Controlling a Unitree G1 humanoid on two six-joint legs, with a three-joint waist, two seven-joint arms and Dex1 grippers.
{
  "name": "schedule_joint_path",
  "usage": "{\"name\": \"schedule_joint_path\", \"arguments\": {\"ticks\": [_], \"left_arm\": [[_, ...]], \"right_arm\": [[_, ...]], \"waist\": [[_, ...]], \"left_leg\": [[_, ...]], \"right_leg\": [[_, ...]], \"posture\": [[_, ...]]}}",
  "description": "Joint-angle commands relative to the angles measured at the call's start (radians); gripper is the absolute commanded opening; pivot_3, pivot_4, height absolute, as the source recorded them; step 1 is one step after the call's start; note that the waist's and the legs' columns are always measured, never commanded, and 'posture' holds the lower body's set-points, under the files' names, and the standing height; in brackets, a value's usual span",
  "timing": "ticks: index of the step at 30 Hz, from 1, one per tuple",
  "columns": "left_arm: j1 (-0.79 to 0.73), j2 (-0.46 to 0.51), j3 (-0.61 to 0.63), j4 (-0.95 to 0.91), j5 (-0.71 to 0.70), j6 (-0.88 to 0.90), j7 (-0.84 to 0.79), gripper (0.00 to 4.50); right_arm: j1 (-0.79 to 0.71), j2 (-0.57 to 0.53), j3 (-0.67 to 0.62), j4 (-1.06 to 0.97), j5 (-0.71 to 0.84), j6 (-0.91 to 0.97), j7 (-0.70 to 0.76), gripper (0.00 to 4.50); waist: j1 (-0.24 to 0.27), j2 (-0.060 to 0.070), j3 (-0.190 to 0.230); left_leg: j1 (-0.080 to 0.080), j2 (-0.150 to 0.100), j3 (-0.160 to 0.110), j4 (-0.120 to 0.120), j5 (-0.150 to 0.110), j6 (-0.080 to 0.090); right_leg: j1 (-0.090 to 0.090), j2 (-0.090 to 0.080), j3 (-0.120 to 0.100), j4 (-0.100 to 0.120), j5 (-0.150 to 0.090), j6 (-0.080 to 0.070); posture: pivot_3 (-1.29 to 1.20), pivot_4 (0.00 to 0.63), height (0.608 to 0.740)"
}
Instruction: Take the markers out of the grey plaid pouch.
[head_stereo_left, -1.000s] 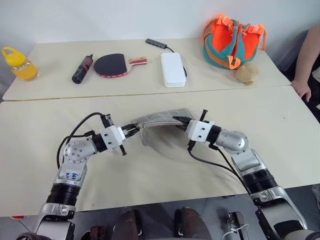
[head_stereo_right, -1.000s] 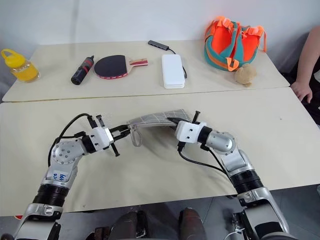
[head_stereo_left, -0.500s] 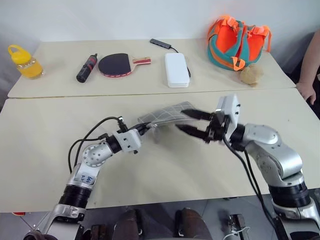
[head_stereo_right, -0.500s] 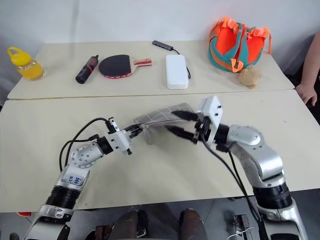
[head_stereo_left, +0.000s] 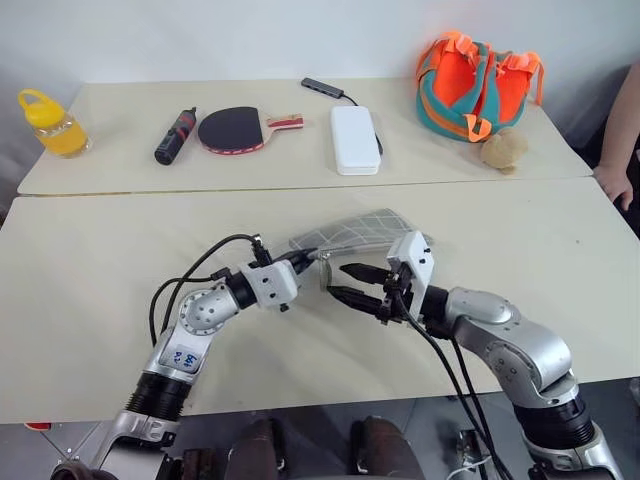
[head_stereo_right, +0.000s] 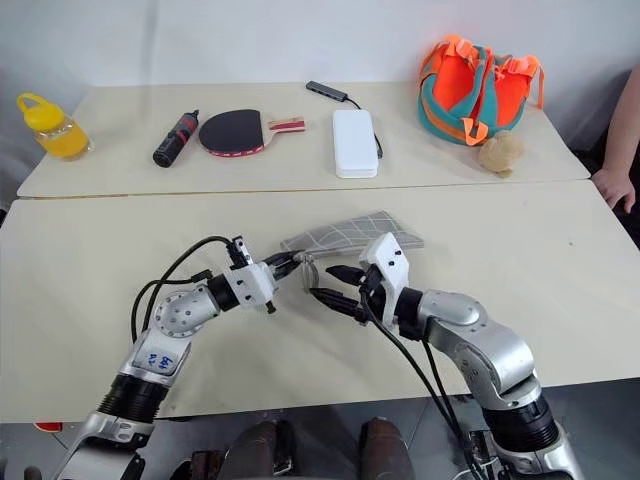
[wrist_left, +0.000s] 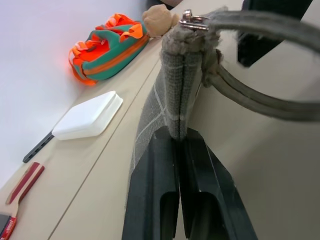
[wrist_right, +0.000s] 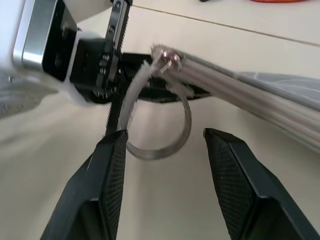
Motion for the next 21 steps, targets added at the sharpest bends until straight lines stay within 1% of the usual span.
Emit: {"name": "schedule_joint_path", "arguments": {"ticks": [1,4,7,10,13,16,18,19,21], "left_arm": [[0.009,0.0,-0.003,-0.052,-0.001,0.002,0.012,0.0],[0.01,0.0,-0.007,-0.057,0.002,0.01,0.014,0.0],[0.013,-0.001,-0.007,-0.063,0.004,0.018,0.019,0.0],[0.015,-0.004,-0.006,-0.069,-0.004,0.025,0.022,0.0],[0.014,-0.005,-0.008,-0.076,-0.005,0.029,0.022,0.0],[0.016,-0.006,-0.008,-0.081,-0.009,0.034,0.021,0.0],[0.023,-0.004,-0.004,-0.088,-0.017,0.035,0.018,0.0],[0.027,-0.003,-0.002,-0.091,-0.021,0.036,0.017,0.0],[0.039,0.004,0.01,-0.102,-0.043,0.039,0.009,0.0]], "right_arm": [[-0.019,0.021,-0.008,-0.045,0.021,0.008,-0.017,2.51],[-0.022,0.026,0.002,-0.042,0.01,0.016,-0.018,2.51],[-0.02,0.029,-0.012,-0.048,0.036,0.031,-0.015,2.51],[-0.021,0.003,0.011,-0.036,-0.005,0.012,0.01,2.51],[-0.03,0.005,0.046,0.006,-0.074,-0.022,0.002,1.89],[-0.037,0.031,0.035,0.021,-0.08,-0.024,-0.014,0.89],[-0.042,0.025,0.021,0.031,-0.089,-0.032,-0.005,0.19],[-0.044,0.02,0.011,0.037,-0.09,-0.036,0.0,0.04],[-0.048,-0.012,-0.026,0.047,-0.081,-0.043,0.032,0.04]], "waist": [[0.0,0.0,0.0],[0.001,0.0,0.0],[0.0,0.0,0.0],[0.0,0.0,0.0],[0.0,0.0,0.0],[0.0,0.0,0.0],[0.0,0.0,0.0],[0.0,0.0,0.0],[0.001,0.0,0.0]], "left_leg": [[0.0,0.0,0.0,0.0,0.0,0.0],[0.0,0.0,0.0,0.0,0.0,0.0],[0.0,0.0,0.0,0.0,0.0,0.0],[0.0,0.0,0.0,0.0,0.0,0.0],[0.0,0.0,0.0,0.0,0.0,0.0],[0.0,0.0,0.0,0.0,0.0,0.0],[0.0,0.0,0.0,0.0,0.0,0.0],[0.0,0.0,0.0,0.0,0.0,0.0],[0.0,0.0,0.0,0.0,0.0,0.0]], "right_leg": [[0.0,0.0,0.0,0.0,0.0,0.0],[0.0,0.0,0.0,-0.001,0.0,0.0],[0.0,0.0,0.0,0.0,0.0,0.0],[0.0,0.0,0.0,0.0,0.0,0.0],[0.0,0.0,0.0,-0.001,0.0,0.0],[0.0,0.0,0.0,-0.001,0.0,0.0],[0.0,0.0,0.0,-0.001,0.0,0.0],[0.0,0.0,0.0,-0.001,0.0,0.0],[0.0,0.0,0.0,-0.001,0.0,0.0]], "posture": [[0.0,0.15,0.74],[0.0,0.15,0.74],[0.0,0.15,0.74],[0.0,0.15,0.74],[0.0,0.15,0.74],[0.0,0.15,0.74],[0.0,0.15,0.74],[0.0,0.15,0.74],[0.0,0.15,0.74]]}}
